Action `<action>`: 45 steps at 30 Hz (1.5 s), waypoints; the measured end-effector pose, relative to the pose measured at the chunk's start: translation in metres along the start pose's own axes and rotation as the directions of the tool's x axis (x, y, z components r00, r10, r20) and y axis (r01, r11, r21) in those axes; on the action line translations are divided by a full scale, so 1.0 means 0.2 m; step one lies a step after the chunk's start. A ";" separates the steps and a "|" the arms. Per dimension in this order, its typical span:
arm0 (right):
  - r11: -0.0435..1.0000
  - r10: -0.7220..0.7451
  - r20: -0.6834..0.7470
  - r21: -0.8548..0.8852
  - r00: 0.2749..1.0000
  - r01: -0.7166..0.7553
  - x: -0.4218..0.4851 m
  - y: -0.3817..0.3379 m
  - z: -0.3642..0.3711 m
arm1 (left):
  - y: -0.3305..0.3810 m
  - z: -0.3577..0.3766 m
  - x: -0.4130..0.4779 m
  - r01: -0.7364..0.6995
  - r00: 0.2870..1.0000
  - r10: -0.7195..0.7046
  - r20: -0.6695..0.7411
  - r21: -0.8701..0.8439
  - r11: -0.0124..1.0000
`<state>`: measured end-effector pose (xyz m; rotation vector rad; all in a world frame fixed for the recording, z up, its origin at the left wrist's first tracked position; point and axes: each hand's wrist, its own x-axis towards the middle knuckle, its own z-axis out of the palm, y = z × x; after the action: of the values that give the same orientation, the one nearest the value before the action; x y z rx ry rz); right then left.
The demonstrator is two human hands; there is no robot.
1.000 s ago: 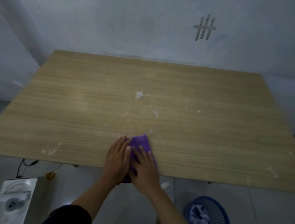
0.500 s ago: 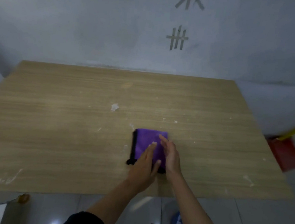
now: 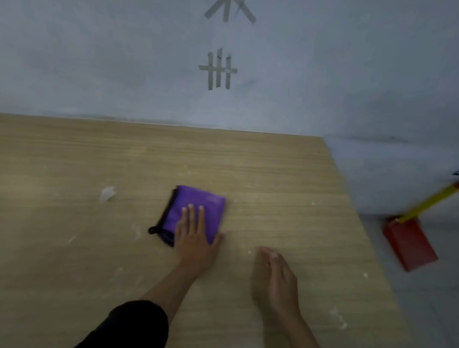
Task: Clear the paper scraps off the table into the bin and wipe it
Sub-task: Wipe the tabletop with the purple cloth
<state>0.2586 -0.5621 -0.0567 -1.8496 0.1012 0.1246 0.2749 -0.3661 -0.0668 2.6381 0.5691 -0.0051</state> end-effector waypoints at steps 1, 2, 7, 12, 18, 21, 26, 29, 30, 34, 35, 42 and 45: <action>1.000 -0.006 -0.008 -0.009 1.000 0.006 0.02 0.00 0.01 | 0.06 0.05 0.01 -0.090 0.995 0.088 0.041 0.034 0.995; 0.999 -0.016 -0.018 -0.033 1.000 0.015 0.05 -0.01 0.02 | 0.11 0.08 0.00 -0.159 0.985 0.154 0.083 0.066 0.985; 0.985 -0.075 -0.084 -0.164 0.994 0.061 0.20 -0.05 0.03 | 0.06 0.06 0.18 -0.124 0.992 0.124 0.013 0.072 0.990; 0.971 -0.108 -0.116 -0.226 0.987 0.079 0.40 -0.10 -0.02 | -0.15 -0.11 0.58 0.212 0.973 -0.208 -0.102 0.023 0.977; 0.875 -0.152 -0.111 -0.478 0.982 0.081 0.65 -0.08 0.00 | 0.11 0.03 0.80 -0.073 0.994 0.082 -0.078 0.109 0.991; 0.825 -0.186 -0.090 -0.555 0.978 0.105 0.74 -0.09 0.06 | 0.37 0.15 0.72 -0.434 0.901 0.425 0.087 0.128 0.892; 0.795 -0.192 -0.083 -0.598 0.978 0.105 0.86 -0.13 0.06 | 0.48 0.17 0.84 -0.197 0.980 0.198 -0.037 0.028 0.980; 0.794 -0.193 -0.120 -0.602 0.974 0.083 0.91 -0.12 0.03 | 0.39 0.08 1.11 0.086 0.993 -0.089 -0.071 -0.045 0.995; 0.798 -0.209 -0.146 -0.597 0.967 0.083 0.93 -0.11 0.03 | 0.37 0.05 1.19 0.092 0.994 -0.094 -0.063 -0.035 0.995; 0.841 -0.228 -0.213 -0.536 0.950 0.082 0.96 -0.08 0.05 | 0.48 0.08 1.36 0.000 1.000 0.000 0.032 -0.003 1.000; 0.842 -0.241 -0.234 -0.533 0.942 0.084 0.96 -0.08 0.05 | 0.53 0.11 1.36 -0.091 0.996 0.091 0.007 0.016 0.996; 0.843 -0.203 -0.392 -0.537 0.897 -0.044 1.13 -0.18 -0.06 | 0.84 0.27 1.24 -0.588 0.790 0.590 0.168 -0.067 0.806; 0.727 -0.122 -0.268 -0.680 0.956 -0.098 1.24 -0.11 -0.14 | 0.92 0.29 1.35 -0.467 0.877 0.469 0.110 -0.044 0.883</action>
<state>0.5079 -0.5835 -0.0632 -2.6194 0.2833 -0.1558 0.5993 -0.4347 -0.0671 2.6685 -0.1205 -0.0090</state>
